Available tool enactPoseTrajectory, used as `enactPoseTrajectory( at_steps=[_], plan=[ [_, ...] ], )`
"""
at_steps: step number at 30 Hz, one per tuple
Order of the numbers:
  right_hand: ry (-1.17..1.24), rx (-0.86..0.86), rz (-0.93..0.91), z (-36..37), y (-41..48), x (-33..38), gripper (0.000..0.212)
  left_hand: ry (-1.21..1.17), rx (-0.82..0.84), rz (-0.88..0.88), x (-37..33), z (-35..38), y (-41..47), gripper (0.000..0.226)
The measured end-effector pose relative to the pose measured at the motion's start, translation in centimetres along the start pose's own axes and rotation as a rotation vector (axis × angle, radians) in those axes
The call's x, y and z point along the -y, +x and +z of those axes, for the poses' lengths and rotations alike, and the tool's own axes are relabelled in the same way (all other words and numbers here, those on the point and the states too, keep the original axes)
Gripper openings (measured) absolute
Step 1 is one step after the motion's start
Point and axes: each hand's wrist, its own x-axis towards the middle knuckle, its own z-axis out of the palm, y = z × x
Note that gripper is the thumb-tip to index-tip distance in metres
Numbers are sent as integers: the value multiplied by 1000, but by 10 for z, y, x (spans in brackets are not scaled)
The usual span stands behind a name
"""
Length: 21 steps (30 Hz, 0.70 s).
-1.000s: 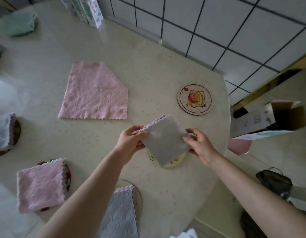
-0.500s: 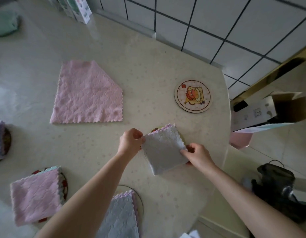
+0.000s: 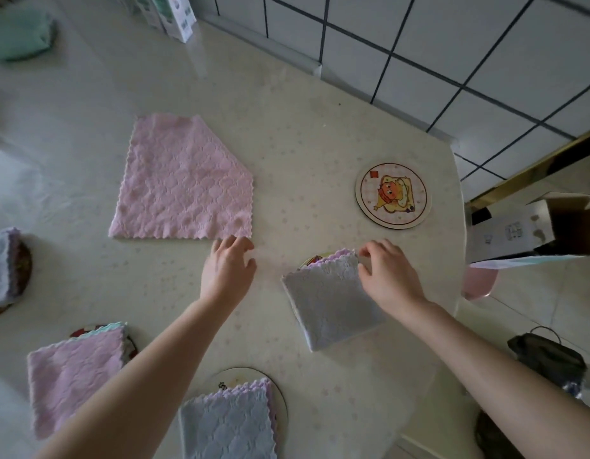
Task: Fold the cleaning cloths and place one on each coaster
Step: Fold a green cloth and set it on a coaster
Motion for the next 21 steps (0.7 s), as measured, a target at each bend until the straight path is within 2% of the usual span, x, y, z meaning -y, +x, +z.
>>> enactPoseTrajectory(
  at_steps=[3, 9, 15, 17, 21],
  plan=[
    [-6, 36, -172, 4, 28, 35, 20, 177, -49, 74, 28, -19, 12, 37],
    [-62, 174, -444, 30, 70, 105, 27, 322, -34, 117, 76, -40, 30, 58],
    [-248, 245, -728, 59, 91, 138, 33, 337, 3, 193, 99, -46, 41, 59],
    [-303, 218, -805, 63, 98, 142, 33, 350, -8, 225, 102, -47, 45, 55],
    [-283, 32, -898, 70, 107, 145, 19, 417, -23, 240, 105, -49, 53, 43]
  ],
)
